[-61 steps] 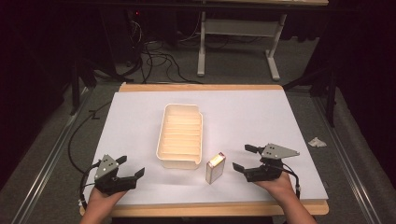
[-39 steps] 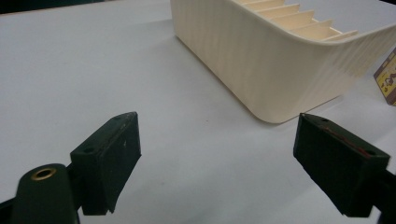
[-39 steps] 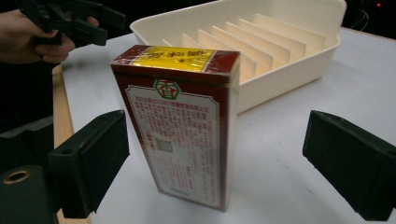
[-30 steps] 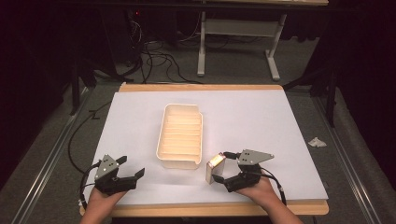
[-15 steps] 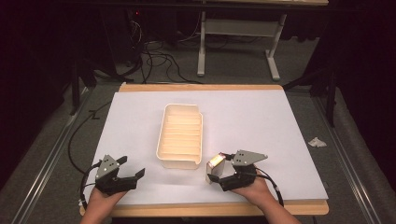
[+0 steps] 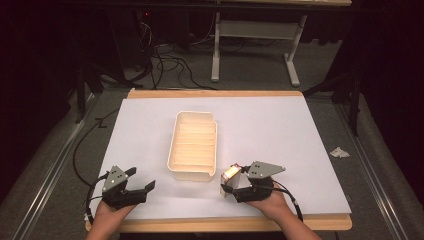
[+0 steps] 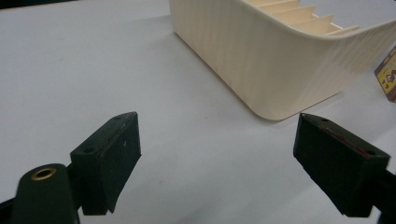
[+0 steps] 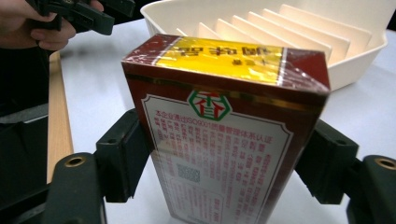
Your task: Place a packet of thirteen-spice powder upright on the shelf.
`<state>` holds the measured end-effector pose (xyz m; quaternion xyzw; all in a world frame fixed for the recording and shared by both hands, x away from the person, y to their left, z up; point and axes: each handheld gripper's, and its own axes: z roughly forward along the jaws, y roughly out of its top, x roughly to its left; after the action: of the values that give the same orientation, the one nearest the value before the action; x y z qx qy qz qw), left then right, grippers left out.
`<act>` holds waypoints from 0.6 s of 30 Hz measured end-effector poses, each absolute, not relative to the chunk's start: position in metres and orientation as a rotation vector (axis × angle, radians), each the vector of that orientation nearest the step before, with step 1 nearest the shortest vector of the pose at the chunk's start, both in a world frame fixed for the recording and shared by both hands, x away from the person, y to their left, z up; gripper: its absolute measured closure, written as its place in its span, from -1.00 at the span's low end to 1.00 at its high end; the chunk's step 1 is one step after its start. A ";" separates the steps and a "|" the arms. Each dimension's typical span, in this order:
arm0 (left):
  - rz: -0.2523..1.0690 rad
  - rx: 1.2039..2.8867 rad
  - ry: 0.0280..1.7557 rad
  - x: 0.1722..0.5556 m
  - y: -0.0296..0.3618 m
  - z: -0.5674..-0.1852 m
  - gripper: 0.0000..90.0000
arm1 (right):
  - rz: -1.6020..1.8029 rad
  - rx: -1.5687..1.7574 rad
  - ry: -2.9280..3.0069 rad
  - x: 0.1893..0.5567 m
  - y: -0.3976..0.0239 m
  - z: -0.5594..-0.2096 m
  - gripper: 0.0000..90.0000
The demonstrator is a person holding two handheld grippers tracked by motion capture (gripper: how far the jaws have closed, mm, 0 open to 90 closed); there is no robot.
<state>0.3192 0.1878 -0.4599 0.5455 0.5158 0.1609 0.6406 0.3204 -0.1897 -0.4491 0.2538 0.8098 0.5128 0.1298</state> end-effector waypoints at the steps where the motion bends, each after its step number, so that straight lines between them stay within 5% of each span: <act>1: 0.366 1.244 1.176 0.319 0.188 -0.460 -0.65 | 1.488 0.740 2.356 0.320 -0.190 -0.449 -0.38; 18: 0.365 1.241 1.177 0.319 0.188 -0.459 -0.65 | 1.388 0.866 2.147 0.323 -0.210 -0.440 -0.37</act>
<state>0.3190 0.1884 -0.4594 0.5445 0.5161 0.1602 0.6415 0.3232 -0.2105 -0.4400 0.3130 0.7761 0.5016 0.2193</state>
